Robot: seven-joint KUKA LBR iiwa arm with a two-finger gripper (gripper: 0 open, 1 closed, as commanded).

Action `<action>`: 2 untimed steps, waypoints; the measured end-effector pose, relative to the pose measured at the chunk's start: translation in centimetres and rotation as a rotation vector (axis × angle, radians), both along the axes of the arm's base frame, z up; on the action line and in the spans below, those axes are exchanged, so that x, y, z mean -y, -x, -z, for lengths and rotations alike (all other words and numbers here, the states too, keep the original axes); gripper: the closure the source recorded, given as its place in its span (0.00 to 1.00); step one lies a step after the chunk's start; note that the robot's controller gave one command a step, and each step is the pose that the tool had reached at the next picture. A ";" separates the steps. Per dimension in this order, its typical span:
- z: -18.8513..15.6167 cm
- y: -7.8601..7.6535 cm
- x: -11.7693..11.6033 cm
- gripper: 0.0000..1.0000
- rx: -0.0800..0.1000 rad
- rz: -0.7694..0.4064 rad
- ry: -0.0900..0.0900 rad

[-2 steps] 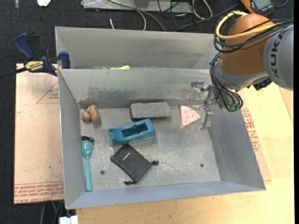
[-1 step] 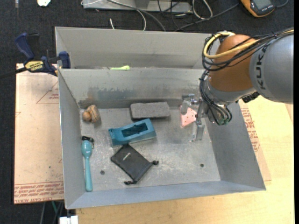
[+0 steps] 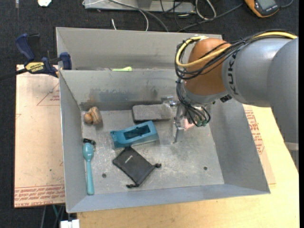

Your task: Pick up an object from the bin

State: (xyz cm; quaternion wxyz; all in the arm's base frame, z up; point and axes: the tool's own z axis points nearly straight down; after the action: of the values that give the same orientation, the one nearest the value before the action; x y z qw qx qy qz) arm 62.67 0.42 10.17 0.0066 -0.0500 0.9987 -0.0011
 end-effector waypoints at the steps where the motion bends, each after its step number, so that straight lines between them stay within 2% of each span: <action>1: 2.7 -1.9 -3.3 0.00 -0.005 -0.120 0.002; 2: 2.9 -2.0 -8.4 0.00 -0.002 0.050 0.004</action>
Offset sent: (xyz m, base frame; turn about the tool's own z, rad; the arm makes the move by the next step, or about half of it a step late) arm 0.0196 0.0998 -0.0317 0.0565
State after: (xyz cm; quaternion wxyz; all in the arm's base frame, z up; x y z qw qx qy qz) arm 64.69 8.82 7.25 0.0054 -0.0248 0.9997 -0.0030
